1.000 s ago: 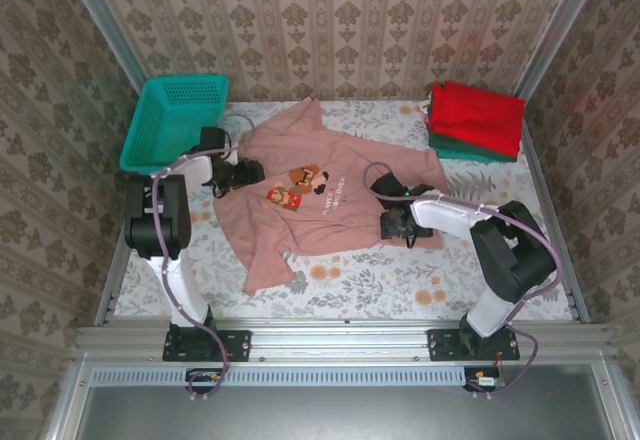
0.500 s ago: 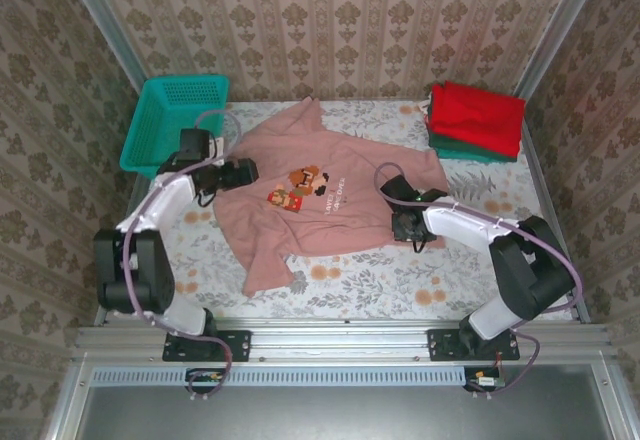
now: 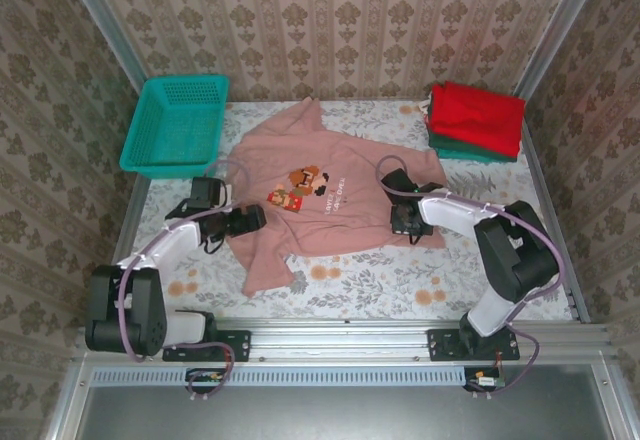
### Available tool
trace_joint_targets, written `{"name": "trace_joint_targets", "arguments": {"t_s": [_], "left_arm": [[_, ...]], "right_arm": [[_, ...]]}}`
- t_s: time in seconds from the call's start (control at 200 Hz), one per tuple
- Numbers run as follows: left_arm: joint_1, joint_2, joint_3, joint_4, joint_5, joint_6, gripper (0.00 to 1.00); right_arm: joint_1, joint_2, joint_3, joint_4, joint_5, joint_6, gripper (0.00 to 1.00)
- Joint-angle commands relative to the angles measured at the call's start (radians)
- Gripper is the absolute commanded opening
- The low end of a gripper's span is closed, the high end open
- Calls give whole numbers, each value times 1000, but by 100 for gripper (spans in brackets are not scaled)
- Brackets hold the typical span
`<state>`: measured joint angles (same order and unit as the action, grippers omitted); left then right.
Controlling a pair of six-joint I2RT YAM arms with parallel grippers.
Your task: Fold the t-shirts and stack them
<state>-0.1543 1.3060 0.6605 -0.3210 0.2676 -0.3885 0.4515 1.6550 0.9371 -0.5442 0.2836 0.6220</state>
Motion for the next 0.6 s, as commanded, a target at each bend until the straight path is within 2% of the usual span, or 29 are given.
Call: {"name": "trace_joint_targets", "arguments": {"t_s": [0.0,0.125,0.26,0.355,0.41,0.43,0.51,0.595], "left_arm": [[23,13,10,16,-8,0,92],[51,23,13,9,7,17,87],[74,33,10,5,25,32,86],[89,44,8,2,28,38,86],[97,52,12,2,30,41,85],[98,57,14,0,30,40,85],[105,68,20,-10,24,45,83],[112,72,27,-16,25,49,82]], "right_arm": [[55,-123,30,-120,65,40,9],[164,-292,-15,-225,138,130,0],[294,-441,-153,-285,133,308,0],[371,-507,-254,-296,99,421,10],[374,-526,-296,-280,41,430,29],[375,-532,-299,-287,31,429,32],[377,-572,-264,-355,11,412,33],[382,-654,-175,-440,61,383,36]]}}
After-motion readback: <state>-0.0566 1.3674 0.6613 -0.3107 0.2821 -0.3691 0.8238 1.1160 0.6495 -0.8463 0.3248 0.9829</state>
